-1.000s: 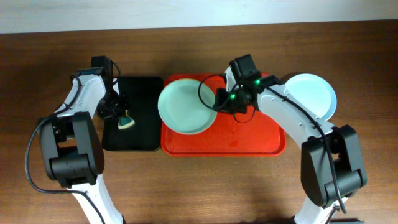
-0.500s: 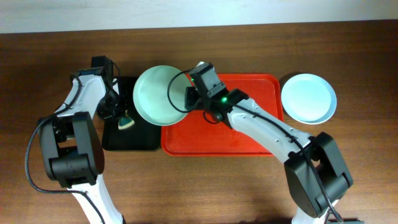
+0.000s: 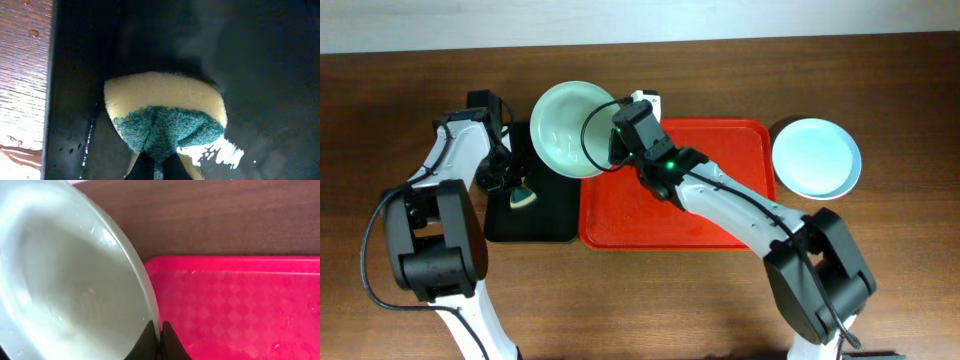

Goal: Clean dirty plates on tray and stack at the side
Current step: 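Lift the pale green plate with the right gripper and tilt it up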

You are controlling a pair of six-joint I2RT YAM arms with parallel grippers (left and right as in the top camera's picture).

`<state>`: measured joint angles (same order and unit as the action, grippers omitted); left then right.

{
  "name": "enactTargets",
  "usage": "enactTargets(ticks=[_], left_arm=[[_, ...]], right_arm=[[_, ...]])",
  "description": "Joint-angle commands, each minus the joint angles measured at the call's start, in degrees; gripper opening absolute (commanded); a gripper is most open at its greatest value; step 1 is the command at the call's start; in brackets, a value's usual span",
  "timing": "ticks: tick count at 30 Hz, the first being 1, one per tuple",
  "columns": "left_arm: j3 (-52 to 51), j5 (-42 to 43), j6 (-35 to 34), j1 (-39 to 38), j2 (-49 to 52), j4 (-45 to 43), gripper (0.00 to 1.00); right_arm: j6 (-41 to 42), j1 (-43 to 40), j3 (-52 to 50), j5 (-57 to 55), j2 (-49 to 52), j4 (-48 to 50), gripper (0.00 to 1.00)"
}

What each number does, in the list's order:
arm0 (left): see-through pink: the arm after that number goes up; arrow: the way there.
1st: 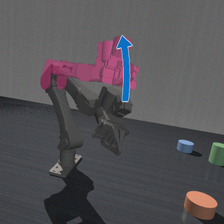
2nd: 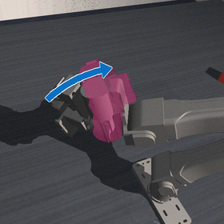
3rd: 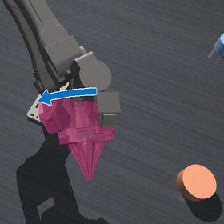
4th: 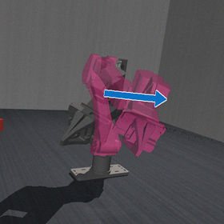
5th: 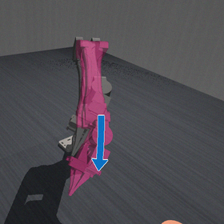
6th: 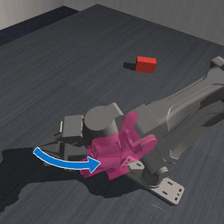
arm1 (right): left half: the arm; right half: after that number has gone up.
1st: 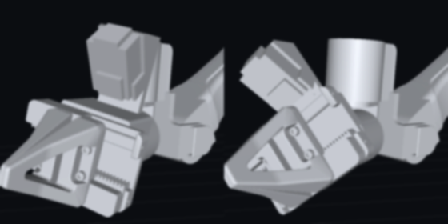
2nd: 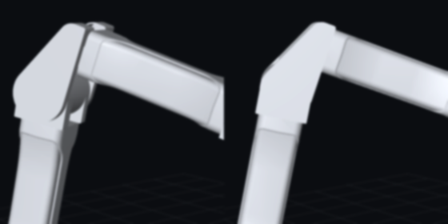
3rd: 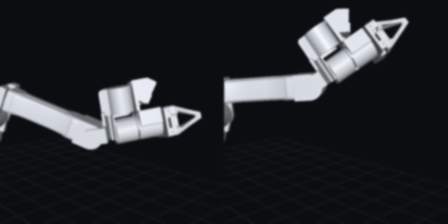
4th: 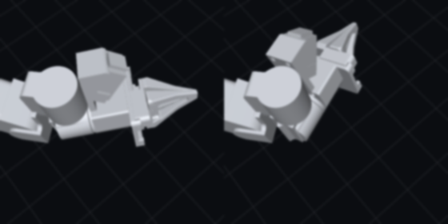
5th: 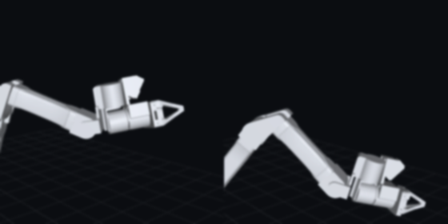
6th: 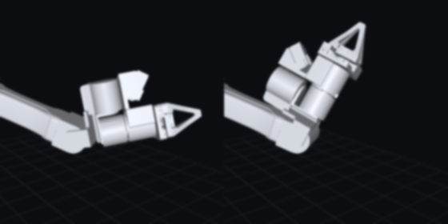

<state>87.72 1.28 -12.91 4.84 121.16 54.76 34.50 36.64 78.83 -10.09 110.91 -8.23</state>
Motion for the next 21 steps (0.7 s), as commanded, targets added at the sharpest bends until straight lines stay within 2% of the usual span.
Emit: enactTargets(ticks=[1, 8, 12, 21], left_arm=[[-1.07, -1.22, -0.33, 0.09, -1.07, 0.13, 0.0], [-1.07, -1.22, -0.33, 0.09, -1.07, 0.13, 0.0], [-1.07, -1.07, -0.35, 0.04, -1.07, 0.13, 0.0], [-1.07, -1.07, -0.35, -0.17, -1.07, 0.09, 0.0]], right_arm=[[0.28, 0.55, 1.07, -2.82, 1.95, 2.95, 0.04], [0.24, 0.59, 1.07, -2.86, 4.94, 10.78, 0.04], [-4.28, 1.01, 1.07, -4.17, 6.27, 15.02, 0.04], [-22.58, 2.54, 1.14, -8.72, 6.45, 22.73, 0.04]])
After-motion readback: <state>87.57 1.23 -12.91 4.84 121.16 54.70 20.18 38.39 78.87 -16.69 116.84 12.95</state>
